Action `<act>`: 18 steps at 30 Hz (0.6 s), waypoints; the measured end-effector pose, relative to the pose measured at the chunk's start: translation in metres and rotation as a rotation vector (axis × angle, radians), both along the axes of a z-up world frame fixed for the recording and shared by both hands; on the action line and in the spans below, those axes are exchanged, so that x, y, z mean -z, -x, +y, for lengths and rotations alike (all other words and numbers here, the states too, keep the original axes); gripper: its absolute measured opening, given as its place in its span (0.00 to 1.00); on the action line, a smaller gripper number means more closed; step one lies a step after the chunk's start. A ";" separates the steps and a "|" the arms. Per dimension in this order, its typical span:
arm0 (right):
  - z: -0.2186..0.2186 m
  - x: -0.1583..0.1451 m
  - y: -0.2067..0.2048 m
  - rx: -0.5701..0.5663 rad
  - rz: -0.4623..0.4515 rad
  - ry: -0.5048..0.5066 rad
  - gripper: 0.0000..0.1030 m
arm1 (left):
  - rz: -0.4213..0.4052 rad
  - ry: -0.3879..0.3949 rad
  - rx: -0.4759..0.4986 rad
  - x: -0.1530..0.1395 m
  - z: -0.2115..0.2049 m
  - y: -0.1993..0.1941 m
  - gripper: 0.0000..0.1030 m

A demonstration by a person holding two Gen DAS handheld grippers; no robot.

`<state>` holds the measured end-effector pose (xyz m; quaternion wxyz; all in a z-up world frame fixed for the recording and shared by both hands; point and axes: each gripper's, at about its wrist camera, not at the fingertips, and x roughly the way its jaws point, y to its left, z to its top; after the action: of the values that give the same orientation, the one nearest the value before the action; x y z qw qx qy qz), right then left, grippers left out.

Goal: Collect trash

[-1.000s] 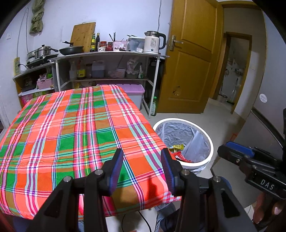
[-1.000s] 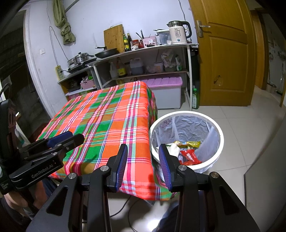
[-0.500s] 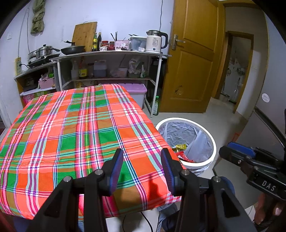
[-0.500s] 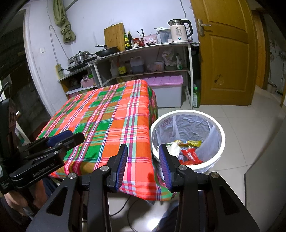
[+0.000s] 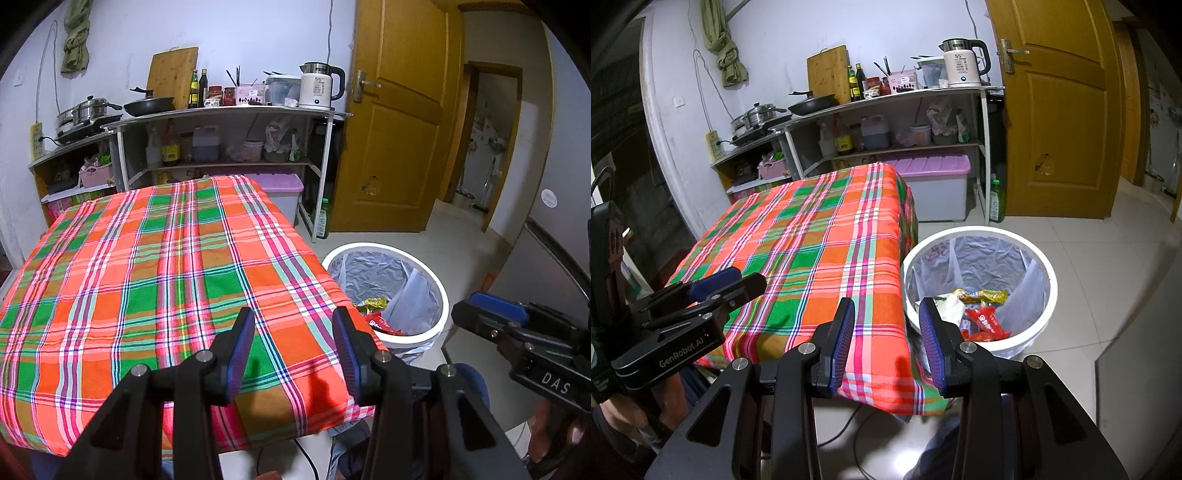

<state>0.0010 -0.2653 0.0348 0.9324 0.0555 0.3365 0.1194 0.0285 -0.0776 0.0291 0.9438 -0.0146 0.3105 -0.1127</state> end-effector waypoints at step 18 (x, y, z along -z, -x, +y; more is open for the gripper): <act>0.001 0.001 -0.002 0.000 0.006 0.001 0.36 | 0.007 0.001 -0.014 0.002 0.001 -0.001 0.44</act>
<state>0.0030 -0.2648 0.0342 0.9315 0.0553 0.3392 0.1192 0.0292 -0.0766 0.0272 0.9435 -0.0177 0.3134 -0.1060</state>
